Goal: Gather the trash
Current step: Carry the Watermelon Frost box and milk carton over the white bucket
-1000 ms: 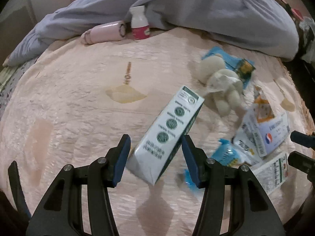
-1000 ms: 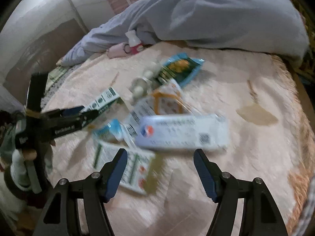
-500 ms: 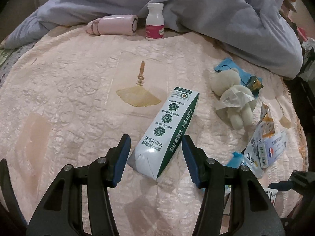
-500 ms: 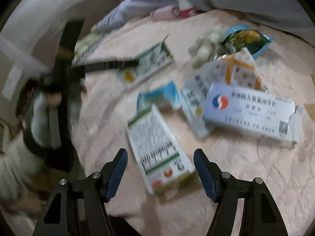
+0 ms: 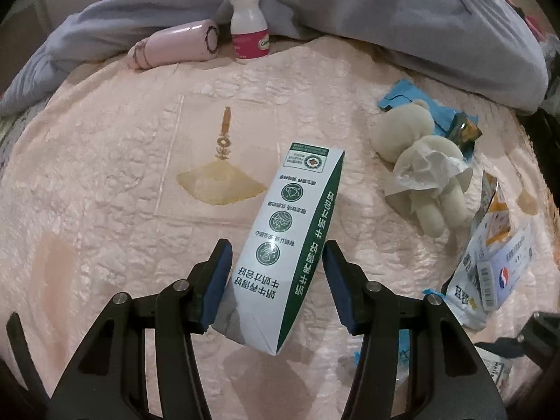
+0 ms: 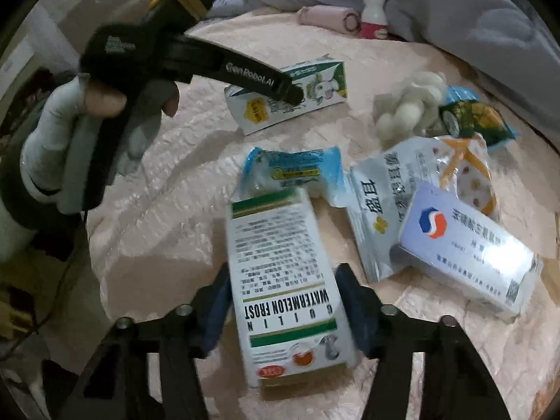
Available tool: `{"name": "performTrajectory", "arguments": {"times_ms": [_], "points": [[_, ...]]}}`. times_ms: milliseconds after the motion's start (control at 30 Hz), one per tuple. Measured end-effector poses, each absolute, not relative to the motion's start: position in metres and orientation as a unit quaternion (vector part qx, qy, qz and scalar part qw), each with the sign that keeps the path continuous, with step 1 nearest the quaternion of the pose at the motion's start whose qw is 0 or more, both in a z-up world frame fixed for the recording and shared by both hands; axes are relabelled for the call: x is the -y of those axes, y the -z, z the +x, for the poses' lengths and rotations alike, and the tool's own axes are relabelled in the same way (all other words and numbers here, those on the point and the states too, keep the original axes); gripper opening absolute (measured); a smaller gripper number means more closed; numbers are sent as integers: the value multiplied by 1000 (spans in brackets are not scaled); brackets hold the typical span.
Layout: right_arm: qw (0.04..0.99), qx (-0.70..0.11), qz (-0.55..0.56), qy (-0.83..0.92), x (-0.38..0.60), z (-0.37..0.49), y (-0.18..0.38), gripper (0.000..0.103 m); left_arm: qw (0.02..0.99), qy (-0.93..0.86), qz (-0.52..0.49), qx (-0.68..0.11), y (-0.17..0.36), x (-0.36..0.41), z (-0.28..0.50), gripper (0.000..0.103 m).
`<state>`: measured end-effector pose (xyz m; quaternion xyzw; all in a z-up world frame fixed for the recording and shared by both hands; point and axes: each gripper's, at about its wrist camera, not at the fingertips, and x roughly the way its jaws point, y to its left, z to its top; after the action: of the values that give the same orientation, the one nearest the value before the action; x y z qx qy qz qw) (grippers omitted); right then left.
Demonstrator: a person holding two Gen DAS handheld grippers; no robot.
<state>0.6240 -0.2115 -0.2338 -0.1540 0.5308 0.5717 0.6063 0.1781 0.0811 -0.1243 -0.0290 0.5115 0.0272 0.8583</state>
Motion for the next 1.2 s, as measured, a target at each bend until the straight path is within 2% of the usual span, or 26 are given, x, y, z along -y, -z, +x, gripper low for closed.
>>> {"name": "performTrajectory", "arguments": {"times_ms": [200, 500, 1200], "points": [[636, -521, -104, -559, 268, 640, 217, 52, 872, -9, -64, -485, 99, -73, 156, 40], [710, -520, -22, -475, 361, 651, 196, 52, 887, 53, -65, -454, 61, -4, 120, 40], [796, -511, 26, -323, 512, 672, 182, 52, 881, 202, 36, -426, 23, 200, 76, 40]]}}
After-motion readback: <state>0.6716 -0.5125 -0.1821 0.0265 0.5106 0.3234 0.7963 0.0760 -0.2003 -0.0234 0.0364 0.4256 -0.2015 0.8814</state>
